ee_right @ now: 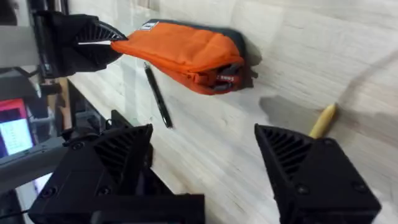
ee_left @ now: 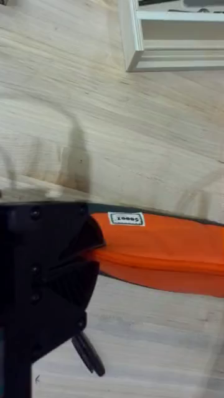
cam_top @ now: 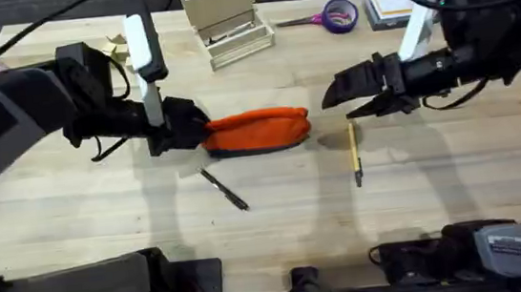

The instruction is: Unzip the bag, pick up the pens from the table one at a time and place them inside, then zip the bag closed.

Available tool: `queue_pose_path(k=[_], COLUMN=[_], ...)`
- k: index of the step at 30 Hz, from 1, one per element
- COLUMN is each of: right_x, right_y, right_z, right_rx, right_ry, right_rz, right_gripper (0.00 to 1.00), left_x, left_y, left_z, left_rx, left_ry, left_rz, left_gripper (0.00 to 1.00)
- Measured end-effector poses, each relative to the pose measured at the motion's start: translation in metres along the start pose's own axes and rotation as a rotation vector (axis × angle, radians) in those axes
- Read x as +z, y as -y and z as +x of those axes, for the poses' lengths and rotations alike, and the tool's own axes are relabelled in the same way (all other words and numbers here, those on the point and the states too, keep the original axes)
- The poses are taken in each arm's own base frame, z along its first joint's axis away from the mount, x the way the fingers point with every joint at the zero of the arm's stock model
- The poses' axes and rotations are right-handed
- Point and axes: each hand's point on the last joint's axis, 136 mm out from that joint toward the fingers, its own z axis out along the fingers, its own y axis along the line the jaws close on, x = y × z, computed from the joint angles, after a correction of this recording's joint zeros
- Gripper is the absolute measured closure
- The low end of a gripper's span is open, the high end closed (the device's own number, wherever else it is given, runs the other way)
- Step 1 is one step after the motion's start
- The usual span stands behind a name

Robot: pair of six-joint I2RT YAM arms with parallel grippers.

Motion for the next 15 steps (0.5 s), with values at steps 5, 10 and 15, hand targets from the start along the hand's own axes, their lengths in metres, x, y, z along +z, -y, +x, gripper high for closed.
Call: queue_pose_path(k=[5,10,15], right_x=[0.007,0.013,0.019], right_y=[0.001,0.000,0.004], right_z=[-0.003,-0.006,-0.006], right_rx=[0.010,0.010,0.033], right_ry=[-0.015,-0.019,-0.039], right_rz=[-0.038,-0.079,-0.096], right_gripper=[0.005,0.004,0.005], left_x=[0.000,0.000,0.000], left_y=[0.000,0.000,0.000], left_z=[0.000,0.000,0.000], left_rx=[0.000,0.000,0.000], left_ry=[0.000,0.000,0.000], left_rz=[0.000,0.000,0.000], left_gripper=[0.958,0.958,0.958])
